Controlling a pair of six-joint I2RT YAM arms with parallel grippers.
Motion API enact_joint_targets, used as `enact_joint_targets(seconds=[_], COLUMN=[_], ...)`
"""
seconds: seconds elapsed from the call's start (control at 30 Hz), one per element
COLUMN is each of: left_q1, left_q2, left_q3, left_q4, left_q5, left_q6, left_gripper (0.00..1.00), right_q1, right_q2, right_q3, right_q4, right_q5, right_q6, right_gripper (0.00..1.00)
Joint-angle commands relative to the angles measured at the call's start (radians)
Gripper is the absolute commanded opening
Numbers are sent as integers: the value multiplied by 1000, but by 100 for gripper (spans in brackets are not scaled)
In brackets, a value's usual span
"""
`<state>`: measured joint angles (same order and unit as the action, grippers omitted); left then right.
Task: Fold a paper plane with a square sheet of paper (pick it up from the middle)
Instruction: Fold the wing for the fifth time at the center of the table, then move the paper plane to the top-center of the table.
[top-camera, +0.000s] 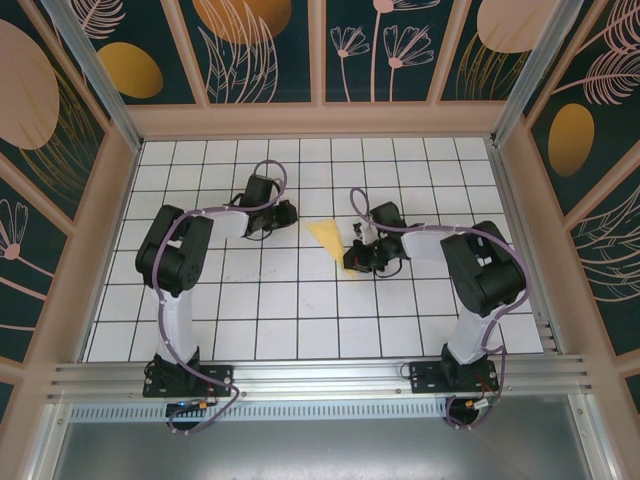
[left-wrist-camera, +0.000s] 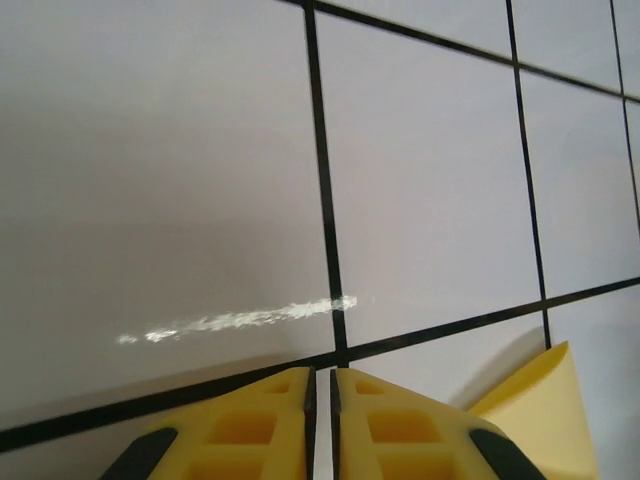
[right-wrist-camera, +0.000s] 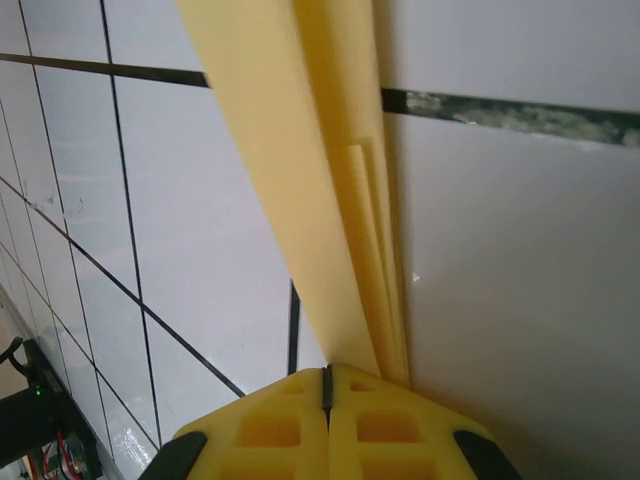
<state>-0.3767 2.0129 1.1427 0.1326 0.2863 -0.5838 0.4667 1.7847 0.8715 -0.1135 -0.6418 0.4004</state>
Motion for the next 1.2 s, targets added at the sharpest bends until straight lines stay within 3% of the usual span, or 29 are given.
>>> enact_joint_targets(seconds=[0.0, 0.2, 0.5, 0.73, 1.17], left_q1=[2, -71, -256, -369, -447], left_q2=[-116, -229, -175, -21, 237], left_q3=[-46, -92, 23, 236, 644], left_q4=[-28, -103, -297, -509, -893], left_q5=[-70, -183, -331, -462, -576], left_q6=[-75, -166, -299, -301, -204], left_gripper=[17, 30, 54, 63, 55], right_q1=[9, -13, -142, -199, -238], right_q2=[-84, -218, -248, -243, -254], right_q3=[69, 59, 5, -38, -62], right_q4=[19, 70, 121, 136, 139], right_q5=[31, 147, 358, 445, 436], right_q6=[34, 49, 43, 61, 87], right_gripper=[11, 40, 62, 69, 70])
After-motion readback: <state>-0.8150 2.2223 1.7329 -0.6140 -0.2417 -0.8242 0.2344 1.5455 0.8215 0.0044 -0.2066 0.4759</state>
